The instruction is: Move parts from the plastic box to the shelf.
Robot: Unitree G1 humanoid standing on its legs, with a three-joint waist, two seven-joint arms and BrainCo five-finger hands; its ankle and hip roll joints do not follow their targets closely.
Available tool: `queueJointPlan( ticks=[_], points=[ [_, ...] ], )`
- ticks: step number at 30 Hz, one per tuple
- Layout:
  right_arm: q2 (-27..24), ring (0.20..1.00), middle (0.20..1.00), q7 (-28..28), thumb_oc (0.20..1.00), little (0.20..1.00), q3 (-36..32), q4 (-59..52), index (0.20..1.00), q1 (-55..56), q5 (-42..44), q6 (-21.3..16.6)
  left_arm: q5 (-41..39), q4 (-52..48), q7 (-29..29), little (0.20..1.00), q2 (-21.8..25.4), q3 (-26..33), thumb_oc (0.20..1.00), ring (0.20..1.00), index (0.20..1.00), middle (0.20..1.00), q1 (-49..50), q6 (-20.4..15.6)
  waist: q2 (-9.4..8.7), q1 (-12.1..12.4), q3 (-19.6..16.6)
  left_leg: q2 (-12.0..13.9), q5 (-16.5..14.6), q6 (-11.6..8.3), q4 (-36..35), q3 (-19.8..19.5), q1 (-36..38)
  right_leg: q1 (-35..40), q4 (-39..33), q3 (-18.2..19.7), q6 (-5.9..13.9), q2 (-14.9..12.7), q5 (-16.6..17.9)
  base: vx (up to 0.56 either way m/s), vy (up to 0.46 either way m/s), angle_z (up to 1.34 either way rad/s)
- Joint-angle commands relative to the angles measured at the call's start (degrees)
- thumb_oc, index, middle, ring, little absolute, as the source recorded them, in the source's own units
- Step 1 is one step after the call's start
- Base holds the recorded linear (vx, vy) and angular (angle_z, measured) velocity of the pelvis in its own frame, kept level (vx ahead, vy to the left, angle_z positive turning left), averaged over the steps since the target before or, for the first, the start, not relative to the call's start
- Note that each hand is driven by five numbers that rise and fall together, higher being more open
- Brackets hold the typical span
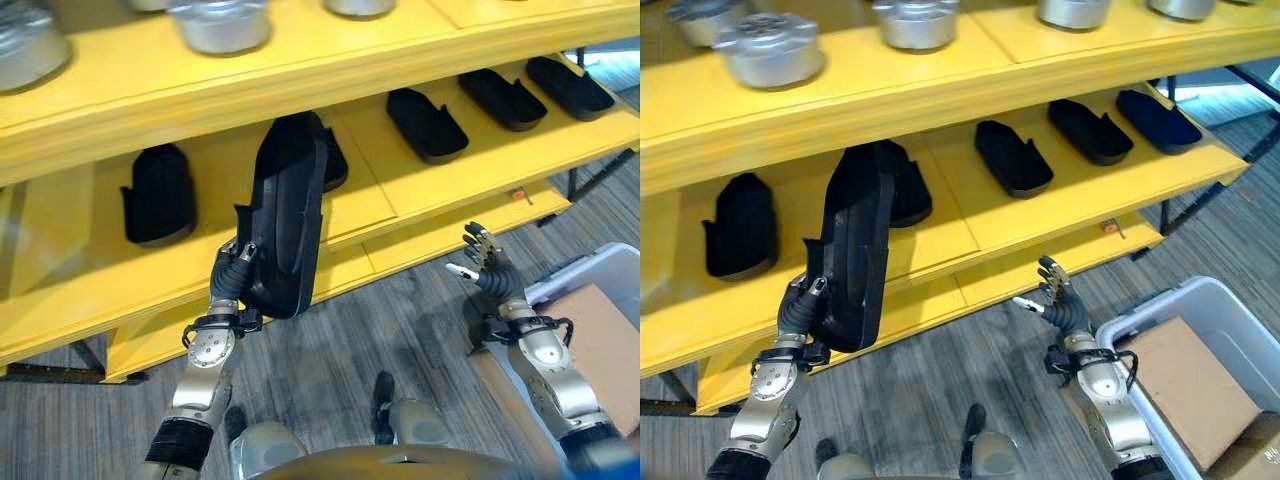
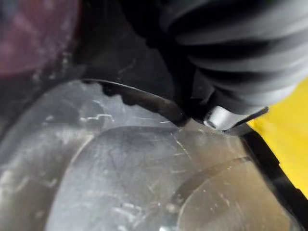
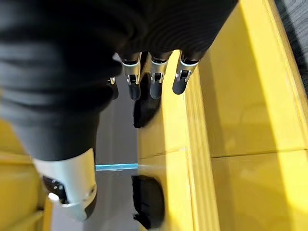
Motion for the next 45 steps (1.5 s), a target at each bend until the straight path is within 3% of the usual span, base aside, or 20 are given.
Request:
queueJointPlan(
  ticks=[1, 3, 9, 12, 15, 16, 20, 22, 25, 26, 28, 29, 31, 32, 33, 34, 35, 36, 38, 45],
  points=[
    [1.1, 1.000, 1.000, 0.5, 1.000, 1.000, 1.2, -3.8, 1.000, 0.0, 0.6, -3.1, -1.6, -6.7, -0.4, 0.200, 3.7, 2.3, 0.200, 0.200, 0.200, 0.200, -1.0, -4.9, -1.15, 1.2, -4.0, -7.8, -1.5, 3.23, -0.8, 2.5, 0.0, 3.4, -0.2, 4.9, 6.73, -7.4, 2.3, 0.07, 0.328, 0.21],
    [1.9, 1.000, 1.000, 0.7, 1.000, 1.000, 2.1, -4.0, 1.000, -0.8, 0.7, -3.0, -1.3, -6.9, -0.3, 0.200, 4.7, 2.4, 0.200, 0.200, 0.200, 0.200, -1.0, -4.9, -1.94, 1.6, -4.2, -9.6, -3.2, 4.24, -0.2, 2.5, 0.0, 3.4, -0.3, 5.6, 7.45, -8.6, 3.7, 0.05, 0.318, 0.46],
    [6.1, 1.000, 1.000, 0.4, 1.000, 1.000, 3.9, -2.7, 1.000, -2.0, -0.3, -2.0, 2.1, -6.6, 1.2, 0.200, 6.5, 3.3, 0.200, 0.200, 0.200, 0.200, -1.6, -4.4, -4.07, 3.7, -5.0, -20.2, -6.4, 9.61, -1.6, 2.6, 0.4, 3.0, 1.7, 4.8, 10.30, -17.6, 16.0, 0.06, 0.467, 0.41],
    [6.7, 1.000, 1.000, 1.0, 1.000, 1.000, 5.3, -2.2, 1.000, -2.6, -0.3, -1.8, 2.7, -6.9, 1.1, 0.200, 6.6, 3.7, 0.200, 0.200, 0.200, 0.200, -0.8, -4.0, -3.13, 4.7, -4.5, -21.2, -5.9, 11.27, -4.2, 4.4, 2.6, 0.6, 7.0, 2.2, 8.84, -17.5, 14.2, 0.02, 0.329, -0.02],
    [6.1, 1.000, 1.000, 2.2, 1.000, 1.000, 6.2, -2.2, 1.000, -3.4, 0.4, -1.5, 2.2, -6.5, 0.6, 0.200, 6.4, 3.3, 0.200, 0.200, 0.200, 0.200, -1.0, -3.8, -2.18, 3.7, -3.8, -21.4, -5.1, 12.19, -6.3, 4.4, 4.9, -3.3, 12.5, 6.6, 6.02, -6.6, 5.2, 0.06, 0.240, -0.31],
    [5.5, 1.000, 1.000, 2.7, 1.000, 1.000, 6.4, -2.9, 1.000, -3.7, 0.6, -1.6, 1.7, -6.8, 0.1, 0.200, 5.8, 3.0, 0.200, 0.200, 0.200, 0.200, -1.0, -3.4, -2.32, 3.1, -3.5, -21.9, -5.0, 12.32, -6.3, 4.8, 5.2, -4.8, 12.2, 6.2, 4.07, 0.2, 0.9, 0.04, 0.114, -0.44],
    [5.0, 1.000, 1.000, 2.9, 1.000, 1.000, 6.8, -3.6, 1.000, -3.8, 0.7, -1.7, 1.4, -7.3, -0.3, 0.200, 4.9, 3.1, 0.200, 0.200, 0.200, 0.200, -0.8, -3.2, -3.12, 2.5, -4.0, -23.3, -4.8, 12.08, -5.9, 4.6, 4.5, -3.4, 4.9, 6.7, 2.35, 5.1, 0.0, 0.03, 0.020, -0.07],
    [4.5, 1.000, 1.000, 3.2, 1.000, 1.000, 6.6, -4.3, 1.000, -2.7, 0.7, -1.8, 1.1, -7.0, -0.7, 0.200, 4.0, 2.9, 0.200, 0.200, 0.200, 0.200, -0.4, -3.3, -3.72, 2.1, -4.2, -24.0, -5.2, 11.97, -5.2, 4.0, 4.3, -0.9, 0.1, 10.7, 2.20, 6.3, 0.0, 0.06, -0.060, 0.00],
    [3.3, 1.000, 1.000, 3.5, 1.000, 1.000, 6.1, -4.1, 1.000, -2.5, 0.5, -1.9, 0.7, -7.5, -1.4, 0.200, 3.4, 3.4, 0.200, 0.200, 0.200, 0.200, 1.5, -3.4, -3.85, 3.2, -5.5, -23.7, -6.6, 11.37, -0.5, 4.9, 2.4, 2.6, -5.2, 12.0, 2.00, 6.7, 1.3, 0.02, -0.132, 0.08],
    [2.2, 1.000, 1.000, 2.7, 1.000, 1.000, 5.3, -3.6, 1.000, -2.9, 0.9, -2.4, -0.6, -6.7, -1.6, 0.200, 2.8, 2.0, 0.200, 0.200, 0.200, 0.200, -0.4, -3.6, -4.53, 2.8, -3.5, -23.2, -7.7, 8.62, 11.0, 6.2, -3.6, 3.8, -5.4, 10.3, 0.99, 5.0, 1.0, -0.13, -0.101, 0.17],
    [1.9, 1.000, 1.000, 2.4, 1.000, 1.000, 5.1, -3.5, 1.000, -3.1, 1.2, -2.5, -1.6, -6.5, -1.7, 0.200, 2.6, 1.5, 0.200, 0.200, 0.200, 0.200, -1.2, -3.9, -4.38, 2.3, -2.9, -21.7, -7.6, 7.65, 14.7, 6.4, -5.3, 4.0, -5.1, 9.6, 0.40, 5.0, 0.6, -0.09, -0.021, 0.79],
    [1.5, 1.000, 1.000, 2.0, 1.000, 1.000, 4.5, -3.7, 1.000, -2.7, 1.0, -2.5, -2.0, -7.0, -1.9, 0.200, 2.6, 1.1, 0.200, 0.200, 0.200, 0.200, -1.3, -3.9, -4.57, 1.9, -2.8, -18.0, -7.6, 7.68, 14.3, 7.3, -5.1, 4.3, -4.6, 8.9, 0.68, 3.9, 0.1, -0.02, 0.036, 0.92],
    [1.4, 1.000, 1.000, 1.8, 1.000, 1.000, 4.3, -3.5, 1.000, -2.2, 0.9, -2.5, -1.8, -7.2, -1.8, 0.200, 2.7, 1.2, 0.200, 0.200, 0.200, 0.200, -1.0, -3.9, -4.82, 1.7, -3.1, -15.2, -7.4, 7.71, 13.3, 8.0, -4.6, 4.6, -4.4, 8.4, 0.97, 3.0, -0.1, 0.03, 0.106, 0.41],
    [1.6, 1.000, 1.000, 1.5, 1.000, 1.000, 4.2, -3.2, 1.000, -1.6, 1.2, -2.4, -1.7, -7.9, -1.5, 0.200, 2.9, 1.5, 0.200, 0.200, 0.200, 0.200, -0.4, -4.0, -4.57, 1.4, -3.7, -8.8, -4.3, 7.03, 9.5, 8.2, -3.1, 4.7, -3.6, 7.9, 1.75, 1.4, -1.2, 0.05, 0.136, 0.16],
    [1.5, 1.000, 1.000, 1.5, 1.000, 1.000, 4.2, -3.2, 1.000, -1.5, 1.2, -2.4, -1.7, -7.9, -1.5, 0.200, 2.9, 1.5, 0.200, 0.200, 0.200, 0.200, -0.3, -3.9, -4.64, 1.4, -3.8, -8.9, -3.7, 6.95, 8.7, 8.3, -2.9, 4.6, -3.6, 7.9, 1.65, 1.4, -1.1, 0.10, 0.276, 0.18],
    [1.4, 1.000, 1.000, 0.9, 1.000, 1.000, 4.1, -2.9, 1.000, -1.3, 1.1, -2.6, -1.7, -7.8, -0.4, 0.200, 2.9, 1.9, 0.200, 0.200, 0.200, 0.200, -0.6, -4.1, -3.93, 1.3, -4.4, -2.7, 3.1, 5.20, 3.9, 7.9, -2.3, 3.9, -2.2, 7.7, 2.78, 0.2, -2.3, 0.10, 0.231, 0.25],
    [1.5, 1.000, 1.000, 0.4, 1.000, 1.000, 4.2, -2.6, 1.000, -1.2, 1.1, -2.6, -1.5, -7.6, -0.1, 0.200, 2.9, 1.8, 0.200, 0.200, 0.200, 0.200, -0.9, -4.1, -3.08, 1.5, -4.4, -0.8, 6.9, 4.22, 0.6, 6.2, -1.7, 3.2, -0.7, 7.9, 3.04, 0.0, -3.3, 0.16, 0.356, 0.22],
    [1.3, 1.000, 1.000, 0.2, 1.000, 1.000, 4.2, -2.6, 1.000, -1.5, 1.1, -2.8, -1.5, -7.7, 0.3, 0.200, 2.9, 1.7, 0.200, 0.200, 0.200, 0.200, -1.3, -4.2, -2.09, 1.9, -4.3, -0.2, 9.3, 3.53, -0.3, 4.0, -1.8, 2.6, 1.1, 8.5, 3.83, -0.5, -3.6, 0.12, 0.274, 0.07],
    [1.4, 1.000, 1.000, 0.6, 1.000, 1.000, 4.5, -2.3, 1.000, -2.4, 1.2, -2.8, -1.7, -7.6, 0.0, 0.200, 2.8, 1.8, 0.200, 0.200, 0.200, 0.200, -1.6, -4.3, -1.03, 2.2, -4.5, -1.7, 5.2, 2.50, -0.8, 0.4, -0.1, 1.2, 3.6, 9.9, 4.53, -1.2, -3.9, 0.10, 0.238, -0.24],
    [3.2, 1.000, 1.000, 1.1, 1.000, 1.000, 3.6, -3.4, 1.000, -2.6, 1.8, -2.3, -2.2, -8.0, -1.3, 0.200, 4.6, -0.4, 0.200, 0.200, 0.200, 0.200, -5.2, -4.3, -1.98, 2.1, -5.3, -6.7, -1.7, 2.39, 1.0, 4.2, 0.3, 4.7, 2.4, 9.0, 7.47, -6.7, -1.1, 0.12, 0.193, 0.04]
  ],
)
